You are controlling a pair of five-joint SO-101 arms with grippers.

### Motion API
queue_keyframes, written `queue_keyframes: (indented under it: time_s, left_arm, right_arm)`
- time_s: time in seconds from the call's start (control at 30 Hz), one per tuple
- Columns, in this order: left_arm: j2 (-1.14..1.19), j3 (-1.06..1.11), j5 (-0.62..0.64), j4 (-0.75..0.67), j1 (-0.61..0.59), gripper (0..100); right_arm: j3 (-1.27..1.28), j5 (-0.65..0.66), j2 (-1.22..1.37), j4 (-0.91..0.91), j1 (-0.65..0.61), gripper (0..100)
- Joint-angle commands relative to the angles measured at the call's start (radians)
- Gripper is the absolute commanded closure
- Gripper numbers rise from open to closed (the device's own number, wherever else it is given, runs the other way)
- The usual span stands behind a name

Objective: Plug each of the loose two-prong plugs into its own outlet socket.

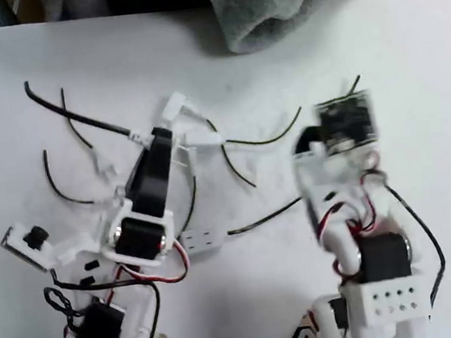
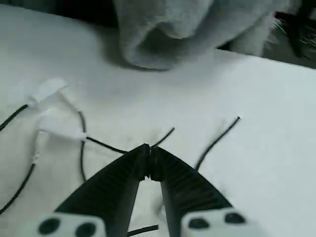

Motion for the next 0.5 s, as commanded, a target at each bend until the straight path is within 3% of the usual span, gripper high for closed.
queue_keyframes:
  time_s: [0.0,0.23,0.47]
  left_arm:
    - [-0.01,-0.006,0.008,-0.031,0.012,98]
    - [-0.01,0.008,0.109,-0.032,0.012,98]
    - [-0.01,0.032,0.107,-0.032,0.042,98]
  right_arm:
    - [-0.118,0.077,0.002,0.09,-0.131,97.8]
    - [-0.212,0.18,0.002,0.208,-0.354,97.8]
    - [-0.29,0.198,0.004,0.243,-0.538,97.8]
